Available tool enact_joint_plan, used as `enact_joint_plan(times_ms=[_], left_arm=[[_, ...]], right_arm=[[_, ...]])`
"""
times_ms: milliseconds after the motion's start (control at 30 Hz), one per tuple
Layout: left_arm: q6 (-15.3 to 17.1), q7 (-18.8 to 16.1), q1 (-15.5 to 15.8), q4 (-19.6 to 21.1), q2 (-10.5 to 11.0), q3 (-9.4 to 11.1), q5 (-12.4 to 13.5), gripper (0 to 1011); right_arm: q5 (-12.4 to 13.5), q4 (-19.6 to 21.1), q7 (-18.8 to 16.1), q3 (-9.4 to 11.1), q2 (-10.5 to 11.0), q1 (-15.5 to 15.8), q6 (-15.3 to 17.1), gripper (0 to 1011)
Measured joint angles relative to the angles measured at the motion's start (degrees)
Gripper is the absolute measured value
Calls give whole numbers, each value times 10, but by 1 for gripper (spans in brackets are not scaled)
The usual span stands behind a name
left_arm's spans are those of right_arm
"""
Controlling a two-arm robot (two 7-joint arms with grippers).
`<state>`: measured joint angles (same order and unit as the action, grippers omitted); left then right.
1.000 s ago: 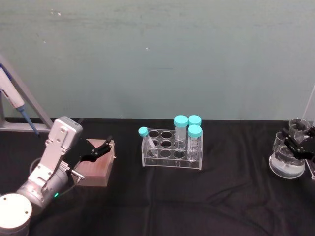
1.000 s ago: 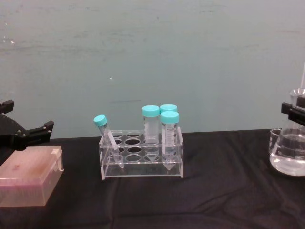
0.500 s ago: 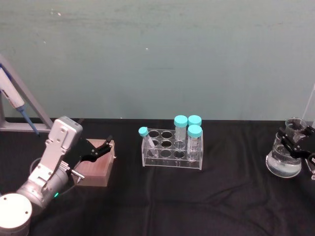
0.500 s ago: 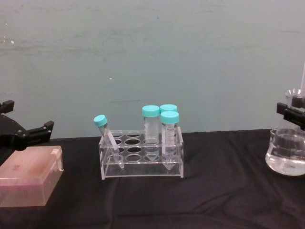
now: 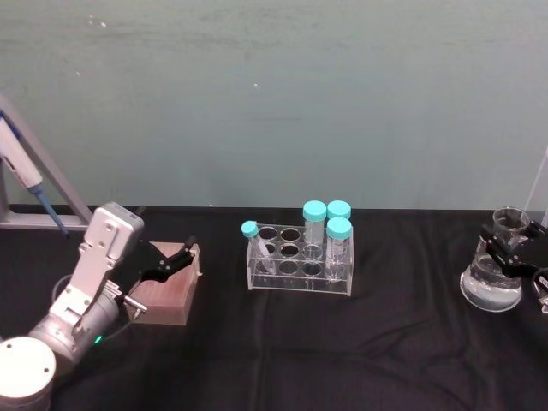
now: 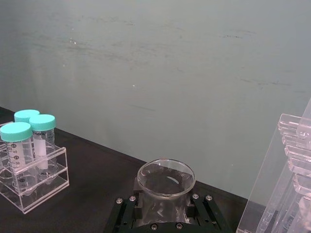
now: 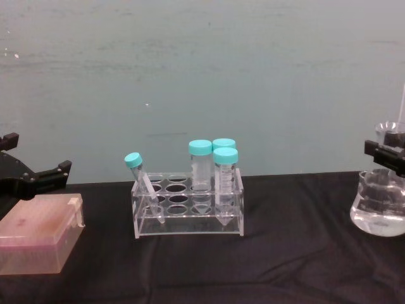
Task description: Place the experimental apparatus aside using one hand.
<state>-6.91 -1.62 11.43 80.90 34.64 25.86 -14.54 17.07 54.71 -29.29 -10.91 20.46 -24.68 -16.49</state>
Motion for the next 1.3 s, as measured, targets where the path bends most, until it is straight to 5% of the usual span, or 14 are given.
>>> enact_joint_plan(times_ms=[1167, 1300], left_arm=[[0, 0, 0, 0, 0, 0, 0, 1000], [0, 0, 0, 0, 0, 0, 0, 1000]], right_arm=[[-5, -19, -6, -5, -1, -13, 4, 457], [-5, -19, -6, -5, -1, -12, 6, 552]])
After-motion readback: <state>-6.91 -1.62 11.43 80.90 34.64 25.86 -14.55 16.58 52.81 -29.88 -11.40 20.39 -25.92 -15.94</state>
